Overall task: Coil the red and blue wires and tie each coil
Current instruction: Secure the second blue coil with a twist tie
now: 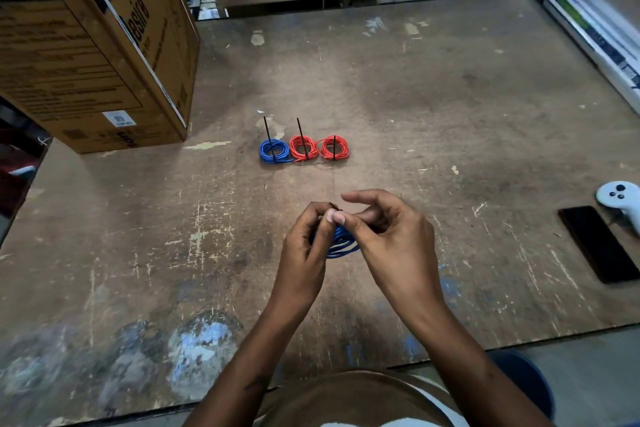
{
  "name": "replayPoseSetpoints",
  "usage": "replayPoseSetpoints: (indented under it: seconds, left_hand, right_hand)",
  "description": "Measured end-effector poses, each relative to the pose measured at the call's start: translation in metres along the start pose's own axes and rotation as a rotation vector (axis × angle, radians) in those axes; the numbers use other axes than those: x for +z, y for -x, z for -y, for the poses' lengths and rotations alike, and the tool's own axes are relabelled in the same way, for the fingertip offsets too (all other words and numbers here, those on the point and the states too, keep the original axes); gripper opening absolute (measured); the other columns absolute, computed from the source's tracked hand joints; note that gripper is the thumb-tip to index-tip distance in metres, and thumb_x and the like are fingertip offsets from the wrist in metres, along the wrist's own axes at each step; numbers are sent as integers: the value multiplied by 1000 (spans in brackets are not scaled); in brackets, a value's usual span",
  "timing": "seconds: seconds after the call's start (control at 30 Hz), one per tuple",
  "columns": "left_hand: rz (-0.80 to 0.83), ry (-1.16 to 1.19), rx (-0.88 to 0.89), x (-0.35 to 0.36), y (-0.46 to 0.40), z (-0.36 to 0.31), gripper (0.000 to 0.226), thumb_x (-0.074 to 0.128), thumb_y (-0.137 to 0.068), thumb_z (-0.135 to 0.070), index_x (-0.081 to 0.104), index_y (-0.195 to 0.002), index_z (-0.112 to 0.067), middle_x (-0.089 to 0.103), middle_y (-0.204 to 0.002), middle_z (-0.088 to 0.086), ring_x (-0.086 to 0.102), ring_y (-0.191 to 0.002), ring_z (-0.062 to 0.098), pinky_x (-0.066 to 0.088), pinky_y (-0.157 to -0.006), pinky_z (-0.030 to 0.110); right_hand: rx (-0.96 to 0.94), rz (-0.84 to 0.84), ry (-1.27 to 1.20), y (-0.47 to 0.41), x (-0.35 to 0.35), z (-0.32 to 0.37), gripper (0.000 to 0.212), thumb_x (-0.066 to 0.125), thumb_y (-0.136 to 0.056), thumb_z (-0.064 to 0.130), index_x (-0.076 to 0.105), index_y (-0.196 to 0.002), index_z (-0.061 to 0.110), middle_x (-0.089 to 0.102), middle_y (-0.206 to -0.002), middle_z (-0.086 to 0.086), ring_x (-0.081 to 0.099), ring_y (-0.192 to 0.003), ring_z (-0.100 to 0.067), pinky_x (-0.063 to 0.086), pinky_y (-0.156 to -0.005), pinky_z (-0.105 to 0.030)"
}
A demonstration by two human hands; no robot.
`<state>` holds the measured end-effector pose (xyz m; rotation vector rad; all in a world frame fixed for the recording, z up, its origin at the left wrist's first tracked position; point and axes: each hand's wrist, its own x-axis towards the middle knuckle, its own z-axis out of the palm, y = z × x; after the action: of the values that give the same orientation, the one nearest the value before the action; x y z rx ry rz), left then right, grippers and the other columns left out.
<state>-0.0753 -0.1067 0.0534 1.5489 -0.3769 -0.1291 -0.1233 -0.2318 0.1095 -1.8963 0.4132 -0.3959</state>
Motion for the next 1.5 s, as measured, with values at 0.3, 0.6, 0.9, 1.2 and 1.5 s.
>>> replayPoseSetpoints:
  seconds: [0.3,0.6,0.9,1.2,1.5]
  left_hand:
    - [18,-20,9,-9,0,4,20,49,-112,-29,62,-97,-26,61,-89,1,59,-84,13,48,-74,33]
    - [121,-105,-10,-19,4,5,22,48,-113,-23,64,-104,-12,67,-93,-3,66,-88,23,51,-78,46]
    - [186,3,-52,-25,3,1,22,48,-110,-18,64,-105,-4,69,-94,-7,65,-92,11,51,-86,26]
    - [256,1,-88,-32,4,0,16,52,-110,-21,65,-101,-20,65,-94,-8,59,-87,9,45,-78,24]
    - [233,25,-99,-23,4,2,21,53,-110,-29,56,-91,-18,56,-84,15,55,-82,22,41,-73,39]
  right_hand:
    - [95,198,-28,-19,-5,0,9,88,-86,26,85,-93,22,82,-84,9,79,-78,-9,66,-77,-41]
    - [185,308,-128,-29,-8,-4,29,91,-83,16,75,-107,19,82,-82,-2,80,-69,-28,66,-83,-52]
    - [223,443,-108,-38,-8,-1,8,84,-92,20,84,-100,18,78,-84,-13,79,-72,-30,68,-75,-48]
    - [255,409,-87,-48,-3,-3,11,84,-91,26,79,-90,17,76,-77,-5,64,-60,-10,47,-48,-20]
    - [181,114,-78,-55,21,-26,11,74,-99,32,69,-99,23,76,-93,-3,70,-69,-10,49,-62,-28]
